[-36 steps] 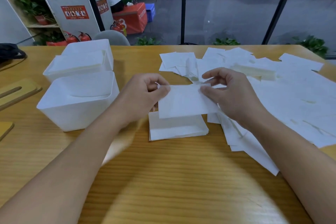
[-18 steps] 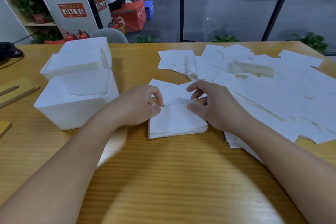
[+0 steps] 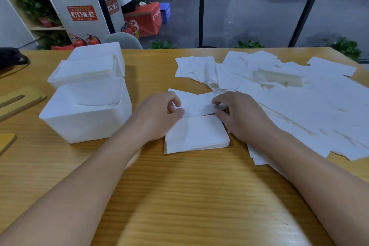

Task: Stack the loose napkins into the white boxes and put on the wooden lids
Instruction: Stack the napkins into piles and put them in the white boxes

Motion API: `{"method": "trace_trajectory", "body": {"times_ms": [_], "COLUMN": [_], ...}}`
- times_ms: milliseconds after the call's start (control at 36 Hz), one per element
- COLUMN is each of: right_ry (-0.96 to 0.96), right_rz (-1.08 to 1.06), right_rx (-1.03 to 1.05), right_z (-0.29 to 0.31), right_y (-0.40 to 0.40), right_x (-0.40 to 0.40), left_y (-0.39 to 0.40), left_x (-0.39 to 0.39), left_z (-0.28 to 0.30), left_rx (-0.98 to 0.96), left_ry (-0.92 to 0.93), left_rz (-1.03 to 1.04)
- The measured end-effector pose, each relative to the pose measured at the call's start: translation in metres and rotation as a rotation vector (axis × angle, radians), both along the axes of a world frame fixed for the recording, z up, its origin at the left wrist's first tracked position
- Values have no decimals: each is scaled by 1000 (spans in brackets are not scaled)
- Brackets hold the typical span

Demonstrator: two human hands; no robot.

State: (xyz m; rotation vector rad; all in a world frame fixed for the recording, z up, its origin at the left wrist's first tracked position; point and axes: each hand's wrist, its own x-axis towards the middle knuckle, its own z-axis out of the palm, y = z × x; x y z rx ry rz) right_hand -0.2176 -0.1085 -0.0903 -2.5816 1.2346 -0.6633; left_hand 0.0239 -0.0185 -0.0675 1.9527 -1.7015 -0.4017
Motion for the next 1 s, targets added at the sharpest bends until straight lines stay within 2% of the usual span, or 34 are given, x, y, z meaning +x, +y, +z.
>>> {"method": "trace_trajectory", "body": {"times_ms": [278,417,583,694,806,1000], "right_ry": [9,-103,-258,-239,-195,-270], "right_rz": [1,-11,-5,121,167,61], "right_rx": [-53,-33,-60,-50,-31,35], "right_z": [-7,-1,7,8,8,15], "right_y": [-7,-6,2,10,14,10], "right_x": [3,0,0,1,0,-2], "left_y": [-3,-4,-5,-4,-5,0], "left_x": [1,1,-3,-6,-2,-7], "left_z": [-5,-4,1,4,0,4], "left_rx": [13,-1,-106,-159,-186,-318], "left_ry": [18,18,234,367,412,477], "left_rz": [8,16,14,50,53,-112]}}
